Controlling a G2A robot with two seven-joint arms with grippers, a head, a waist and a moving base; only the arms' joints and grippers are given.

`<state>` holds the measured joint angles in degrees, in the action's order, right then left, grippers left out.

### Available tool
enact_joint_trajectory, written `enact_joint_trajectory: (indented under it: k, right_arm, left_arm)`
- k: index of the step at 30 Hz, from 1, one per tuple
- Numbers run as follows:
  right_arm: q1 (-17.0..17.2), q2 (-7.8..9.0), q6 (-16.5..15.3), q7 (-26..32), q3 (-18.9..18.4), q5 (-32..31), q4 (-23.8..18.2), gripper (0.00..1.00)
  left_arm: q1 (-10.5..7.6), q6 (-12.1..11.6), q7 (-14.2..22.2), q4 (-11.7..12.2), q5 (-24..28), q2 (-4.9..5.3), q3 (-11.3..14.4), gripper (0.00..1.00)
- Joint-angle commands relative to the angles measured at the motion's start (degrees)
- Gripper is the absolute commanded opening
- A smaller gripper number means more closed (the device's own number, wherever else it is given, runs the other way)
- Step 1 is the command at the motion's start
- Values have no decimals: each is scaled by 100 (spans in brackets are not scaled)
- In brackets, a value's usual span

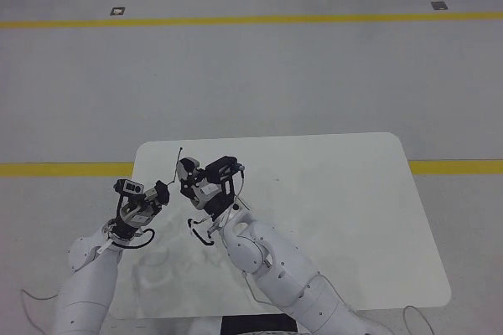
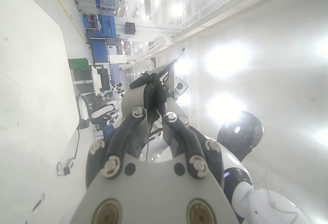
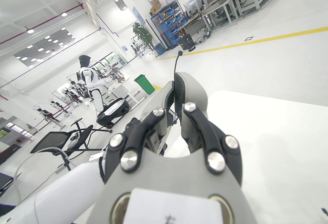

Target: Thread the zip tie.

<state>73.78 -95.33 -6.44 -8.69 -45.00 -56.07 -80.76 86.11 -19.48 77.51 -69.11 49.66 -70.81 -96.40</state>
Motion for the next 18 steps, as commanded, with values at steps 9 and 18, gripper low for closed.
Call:
enact_joint_trajectory:
  k: [9, 18]
  right_arm:
    - [5, 1, 37, -4, -10, -56, 16, 0]
    - [38, -3, 62, 3, 36, -124, 6, 0]
  left_arm:
    - [0, 0, 0, 0, 0, 0, 0, 0]
    - [0, 0, 0, 0, 0, 0, 0, 0]
